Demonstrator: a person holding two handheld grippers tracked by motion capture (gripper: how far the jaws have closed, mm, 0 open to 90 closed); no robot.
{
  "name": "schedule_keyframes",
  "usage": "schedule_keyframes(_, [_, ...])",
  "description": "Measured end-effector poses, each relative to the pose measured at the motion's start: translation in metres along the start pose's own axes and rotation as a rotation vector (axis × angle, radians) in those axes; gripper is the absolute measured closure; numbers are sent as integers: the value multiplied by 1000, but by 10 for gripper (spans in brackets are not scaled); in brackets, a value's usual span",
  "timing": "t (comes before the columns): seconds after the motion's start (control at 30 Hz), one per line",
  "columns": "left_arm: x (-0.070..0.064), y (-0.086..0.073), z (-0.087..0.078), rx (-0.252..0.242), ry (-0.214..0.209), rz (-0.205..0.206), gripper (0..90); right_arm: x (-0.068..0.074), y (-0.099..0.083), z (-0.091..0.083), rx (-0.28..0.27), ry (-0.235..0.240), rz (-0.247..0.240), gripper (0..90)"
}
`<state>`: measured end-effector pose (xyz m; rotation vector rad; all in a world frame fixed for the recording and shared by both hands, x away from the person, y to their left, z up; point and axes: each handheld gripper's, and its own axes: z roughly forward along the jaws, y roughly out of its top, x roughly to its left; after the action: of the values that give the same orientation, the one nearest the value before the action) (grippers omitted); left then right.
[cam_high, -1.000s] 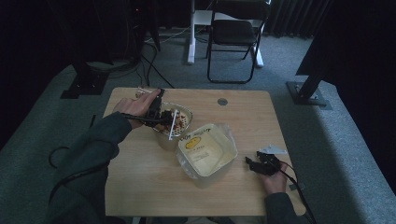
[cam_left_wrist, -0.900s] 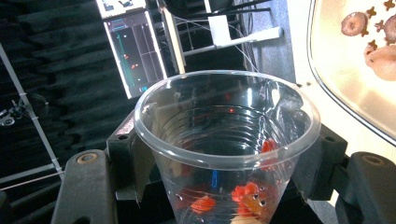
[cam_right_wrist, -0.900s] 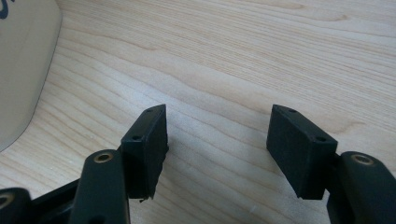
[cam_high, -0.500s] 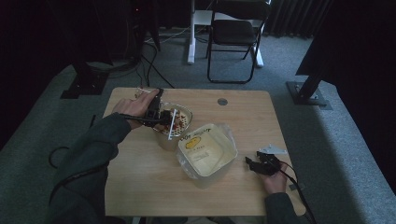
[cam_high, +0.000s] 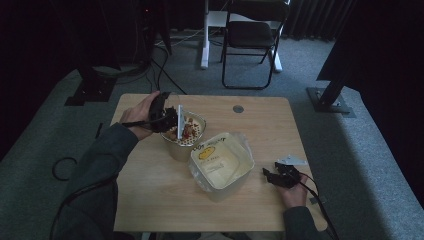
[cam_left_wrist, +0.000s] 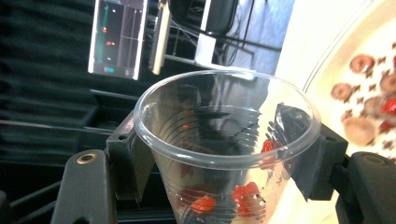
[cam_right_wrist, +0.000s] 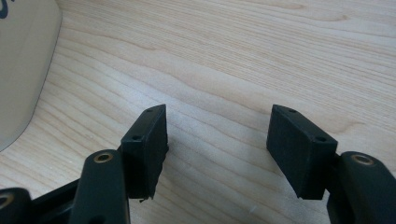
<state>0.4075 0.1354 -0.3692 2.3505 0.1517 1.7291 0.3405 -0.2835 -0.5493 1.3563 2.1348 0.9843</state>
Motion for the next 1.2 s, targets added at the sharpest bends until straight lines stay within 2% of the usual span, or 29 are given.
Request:
schedule_keyframes(0.13, [10, -2, -2, -31, -62, -146, 327, 0, 0, 0, 1, 0, 1, 379])
schedule_keyframes(0.2, [16, -3, -3, -59, -105, -253, 327, 0, 0, 0, 0, 0, 1, 378])
schedule_keyframes(0.27, [25, -6, -3, -90, -173, -387, 326, 0, 0, 0, 0, 0, 1, 378])
schedule_keyframes(0.4, [42, -14, -5, -166, -268, -626, 326, 0, 0, 0, 1, 0, 1, 379])
schedule_keyframes(0.47, [48, -17, -6, -187, -295, -697, 326, 0, 0, 0, 0, 0, 1, 379])
schedule_keyframes(0.53, [51, -18, -6, -198, -304, -729, 325, 0, 0, 0, 1, 0, 1, 378])
schedule_keyframes(0.83, [54, -22, -6, -224, -343, -806, 321, 0, 0, 0, 1, -2, 0, 379])
schedule_keyframes(0.93, [54, -20, -6, -238, -354, -820, 321, 0, 0, 0, 0, 0, 1, 378])
schedule_keyframes(1.2, [53, -12, -10, -259, -369, -812, 319, 0, 0, 0, 0, 1, 2, 379])
